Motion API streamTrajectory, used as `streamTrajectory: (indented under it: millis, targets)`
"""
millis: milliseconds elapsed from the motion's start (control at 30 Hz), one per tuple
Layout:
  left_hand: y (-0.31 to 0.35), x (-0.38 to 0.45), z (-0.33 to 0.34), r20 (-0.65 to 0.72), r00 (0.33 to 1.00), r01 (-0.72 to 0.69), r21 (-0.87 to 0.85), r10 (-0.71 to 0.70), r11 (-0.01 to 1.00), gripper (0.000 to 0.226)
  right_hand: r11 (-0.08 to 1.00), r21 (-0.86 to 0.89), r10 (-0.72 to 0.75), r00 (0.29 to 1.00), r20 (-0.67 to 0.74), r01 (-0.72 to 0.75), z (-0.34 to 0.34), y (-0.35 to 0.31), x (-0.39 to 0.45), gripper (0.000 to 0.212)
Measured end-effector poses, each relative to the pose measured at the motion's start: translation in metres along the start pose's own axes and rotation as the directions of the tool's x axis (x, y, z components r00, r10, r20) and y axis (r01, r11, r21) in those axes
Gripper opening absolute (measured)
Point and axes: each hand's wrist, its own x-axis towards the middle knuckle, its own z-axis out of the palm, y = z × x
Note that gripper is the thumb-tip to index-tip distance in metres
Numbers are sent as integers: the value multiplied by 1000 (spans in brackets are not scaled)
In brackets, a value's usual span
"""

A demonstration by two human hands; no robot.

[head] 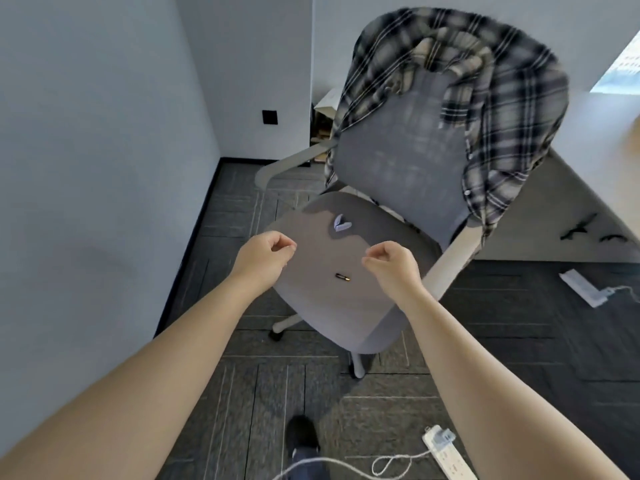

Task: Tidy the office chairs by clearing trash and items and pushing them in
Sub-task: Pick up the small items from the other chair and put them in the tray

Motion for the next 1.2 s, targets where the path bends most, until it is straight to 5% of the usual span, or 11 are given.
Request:
streamTrajectory:
  millis: [500,933,1200]
  targets:
    - [-94,219,117,142,969,186,135,-204,973,23,941,-142,323,940,108,-307,101,131,206,32]
    - [-163,317,180,198,937,274,87,-286,958,21,817,-501,375,923,83,-286,169,206,266,26]
    - [-154,371,200,229,946,196,155,-228,968,28,879,-42,461,870,-175,-474,156,192,320,24]
